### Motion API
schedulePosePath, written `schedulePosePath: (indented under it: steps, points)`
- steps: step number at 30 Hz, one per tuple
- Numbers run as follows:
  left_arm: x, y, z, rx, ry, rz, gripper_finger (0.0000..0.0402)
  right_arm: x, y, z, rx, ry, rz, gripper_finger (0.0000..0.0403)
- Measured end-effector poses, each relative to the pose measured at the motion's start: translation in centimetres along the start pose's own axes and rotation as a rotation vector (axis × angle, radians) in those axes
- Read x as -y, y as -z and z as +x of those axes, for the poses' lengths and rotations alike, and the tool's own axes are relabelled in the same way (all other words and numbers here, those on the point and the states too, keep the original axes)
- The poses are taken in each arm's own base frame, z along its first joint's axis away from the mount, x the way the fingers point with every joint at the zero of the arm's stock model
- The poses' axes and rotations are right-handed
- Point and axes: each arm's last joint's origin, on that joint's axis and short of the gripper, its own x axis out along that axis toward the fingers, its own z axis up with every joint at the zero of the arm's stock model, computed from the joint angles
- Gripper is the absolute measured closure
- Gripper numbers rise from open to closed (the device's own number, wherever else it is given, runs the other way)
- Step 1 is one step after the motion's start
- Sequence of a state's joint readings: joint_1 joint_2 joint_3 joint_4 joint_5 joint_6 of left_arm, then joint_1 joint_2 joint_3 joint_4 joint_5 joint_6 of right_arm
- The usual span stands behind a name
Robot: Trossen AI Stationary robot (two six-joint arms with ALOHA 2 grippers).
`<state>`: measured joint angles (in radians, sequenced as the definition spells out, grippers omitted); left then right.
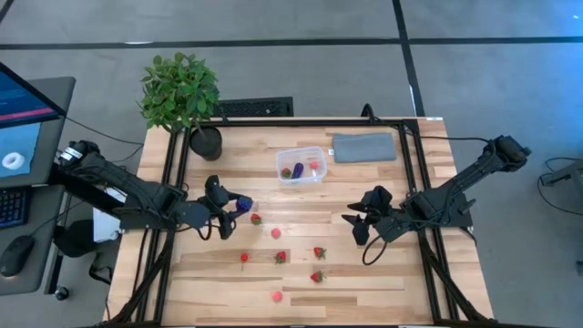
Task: Pick and placing Produce into tupperware
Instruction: Put the grape into the container
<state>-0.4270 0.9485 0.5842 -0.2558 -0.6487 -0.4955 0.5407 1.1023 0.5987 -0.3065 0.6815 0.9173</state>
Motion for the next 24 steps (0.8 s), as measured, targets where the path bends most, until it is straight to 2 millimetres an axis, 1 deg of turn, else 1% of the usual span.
schedulePosePath:
  steps: [10, 15, 24]
  points:
    - [-0.8, -1.3, 0.8, 0.067, -0.026, 0.012, 0.0198, 0.2, -0.2, 0.2, 0.006, 0.013, 0.008, 0.0182]
    - [-1.5, -1.7, 1.3, 0.065, -0.029, 0.013, 0.0198, 0.4, -0.4, 0.4, 0.011, 0.028, 0.011, 0.0182]
    - [-2.8, -3.0, 2.0, 0.126, -0.060, -0.001, 0.0198, 0.6, -0.7, 0.6, 0.015, 0.041, -0.002, 0.0182]
